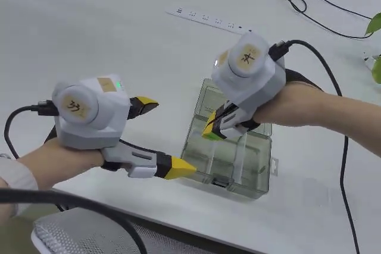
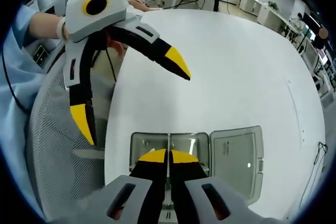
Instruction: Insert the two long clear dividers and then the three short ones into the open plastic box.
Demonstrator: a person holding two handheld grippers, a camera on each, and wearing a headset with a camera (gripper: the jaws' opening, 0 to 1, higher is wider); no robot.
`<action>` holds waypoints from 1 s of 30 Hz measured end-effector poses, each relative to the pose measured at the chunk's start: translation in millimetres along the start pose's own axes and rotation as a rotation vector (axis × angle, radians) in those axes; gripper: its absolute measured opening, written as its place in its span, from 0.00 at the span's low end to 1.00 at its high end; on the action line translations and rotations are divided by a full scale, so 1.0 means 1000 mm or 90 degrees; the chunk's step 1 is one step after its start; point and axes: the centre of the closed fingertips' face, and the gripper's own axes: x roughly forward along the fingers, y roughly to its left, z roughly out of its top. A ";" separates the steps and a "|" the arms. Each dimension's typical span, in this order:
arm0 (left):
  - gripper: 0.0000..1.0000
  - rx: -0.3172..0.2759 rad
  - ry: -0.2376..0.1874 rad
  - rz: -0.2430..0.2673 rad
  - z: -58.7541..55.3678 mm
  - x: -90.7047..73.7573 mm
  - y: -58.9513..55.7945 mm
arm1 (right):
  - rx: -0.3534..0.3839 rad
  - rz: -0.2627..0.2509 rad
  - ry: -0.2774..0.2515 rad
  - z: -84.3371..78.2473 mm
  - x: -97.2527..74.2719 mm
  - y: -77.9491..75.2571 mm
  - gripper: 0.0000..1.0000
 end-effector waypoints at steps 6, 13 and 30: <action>0.92 -0.002 0.002 -0.002 -0.001 0.000 0.000 | 0.001 0.001 0.008 -0.003 0.007 0.000 0.02; 0.91 -0.001 0.002 -0.001 0.000 0.000 0.001 | 0.012 -0.012 0.040 -0.007 0.019 0.000 0.02; 0.90 0.007 0.001 -0.004 0.005 0.001 0.002 | -0.007 -0.031 0.067 -0.012 0.026 -0.001 0.02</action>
